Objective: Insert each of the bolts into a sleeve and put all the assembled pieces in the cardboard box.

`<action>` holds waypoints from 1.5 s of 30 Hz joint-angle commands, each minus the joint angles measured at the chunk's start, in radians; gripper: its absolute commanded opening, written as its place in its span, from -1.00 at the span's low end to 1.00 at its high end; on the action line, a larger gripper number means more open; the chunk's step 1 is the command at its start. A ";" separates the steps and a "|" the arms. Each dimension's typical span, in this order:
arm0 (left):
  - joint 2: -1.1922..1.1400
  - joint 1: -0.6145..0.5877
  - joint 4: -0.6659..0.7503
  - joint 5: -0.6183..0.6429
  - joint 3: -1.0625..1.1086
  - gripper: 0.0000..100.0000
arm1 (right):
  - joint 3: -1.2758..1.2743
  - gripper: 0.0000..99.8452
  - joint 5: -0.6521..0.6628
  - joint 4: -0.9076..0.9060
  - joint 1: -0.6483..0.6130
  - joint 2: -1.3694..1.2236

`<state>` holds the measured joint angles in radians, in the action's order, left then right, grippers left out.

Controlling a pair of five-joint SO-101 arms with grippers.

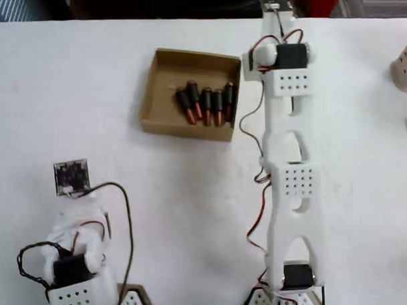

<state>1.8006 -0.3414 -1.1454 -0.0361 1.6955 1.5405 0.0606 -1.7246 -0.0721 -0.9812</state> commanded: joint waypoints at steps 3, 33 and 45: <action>-0.005 -0.012 -0.002 -0.009 -0.002 -0.94 | -0.242 -0.97 0.020 -0.054 0.025 0.203; -0.005 -0.012 -0.002 -0.009 -0.002 -0.94 | -2.245 -0.97 0.046 0.538 0.010 1.678; -0.001 -0.008 -0.002 -0.009 -0.002 -0.94 | -2.871 -0.96 0.048 0.981 0.002 1.916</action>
<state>1.8006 -0.3414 -1.1454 -0.0361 1.6955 -1.2827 0.0898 -0.8163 -0.0583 0.9030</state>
